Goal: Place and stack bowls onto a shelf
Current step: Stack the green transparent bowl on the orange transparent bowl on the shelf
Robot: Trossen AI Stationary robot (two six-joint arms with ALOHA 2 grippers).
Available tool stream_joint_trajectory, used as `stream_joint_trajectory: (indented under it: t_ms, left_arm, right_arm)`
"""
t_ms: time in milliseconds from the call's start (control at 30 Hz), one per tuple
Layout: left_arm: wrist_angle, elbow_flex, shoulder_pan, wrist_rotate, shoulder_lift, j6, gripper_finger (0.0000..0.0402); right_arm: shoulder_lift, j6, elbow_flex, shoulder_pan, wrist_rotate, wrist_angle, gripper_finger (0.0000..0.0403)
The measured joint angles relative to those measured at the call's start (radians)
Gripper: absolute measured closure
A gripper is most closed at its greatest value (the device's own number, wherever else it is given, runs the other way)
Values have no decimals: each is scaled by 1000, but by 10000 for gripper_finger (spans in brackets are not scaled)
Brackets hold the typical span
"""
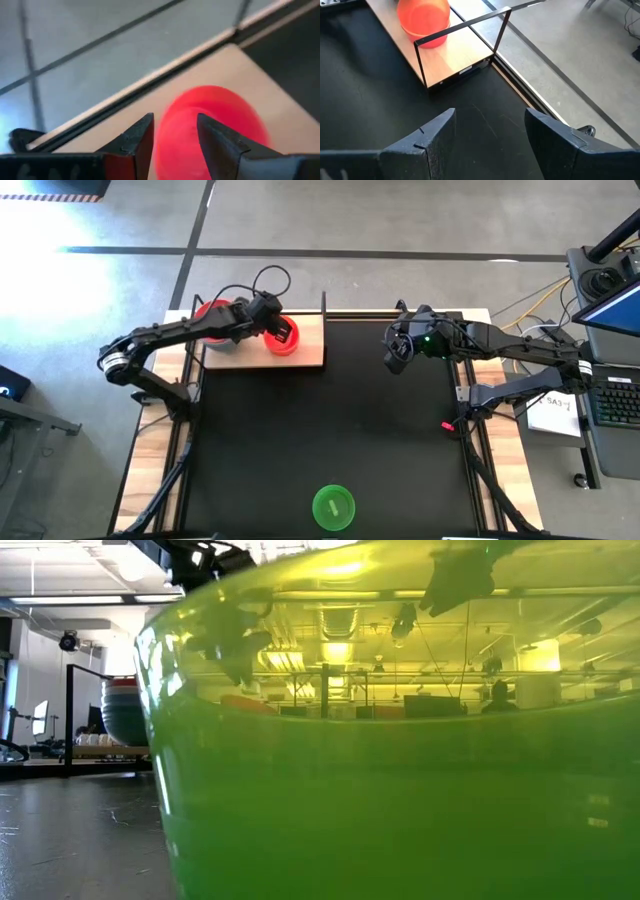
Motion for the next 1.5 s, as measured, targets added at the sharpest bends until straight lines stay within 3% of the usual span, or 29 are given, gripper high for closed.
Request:
stream_joint_trajectory:
  t_ms: [167, 267, 533, 600, 700, 833, 967, 1167, 1333, 1500]
  left_arm:
    - [-20, 32, -62, 128, -6, 27, 272]
    - [-19, 40, -138, 145, -8, 31, 272]
    - [10, 33, -459, 158, -8, 14, 272]
    - [11, 47, -517, 215, -8, 16, 272]
    - [9, 71, -557, 384, -1, 12, 272]
    - [31, 77, -608, 550, 29, -152, 272]
    - [64, 77, -745, 562, 80, -172, 272]
    - [121, 77, -946, 502, 167, -107, 272]
    - [186, 83, -1045, 497, 241, -61, 272]
    - [201, 179, -1110, 482, 353, 0, 272]
  right_arm:
    - [0, 16, -2, 0, -12, -17, 177]
    - [0, 37, -3, 0, -47, -52, 177]
    - [0, 130, -29, 0, -63, -123, 177]
    - [0, 151, -42, 0, -68, -134, 177]
    - [0, 197, -76, 0, -104, -134, 177]
    - [0, 280, -132, 8, -165, -131, 177]
    - [0, 319, -186, 58, -247, -128, 177]
    - [0, 425, -228, 192, -260, -127, 177]
    - [6, 500, -228, 307, -256, -108, 177]
    - [30, 569, -228, 413, -231, -97, 177]
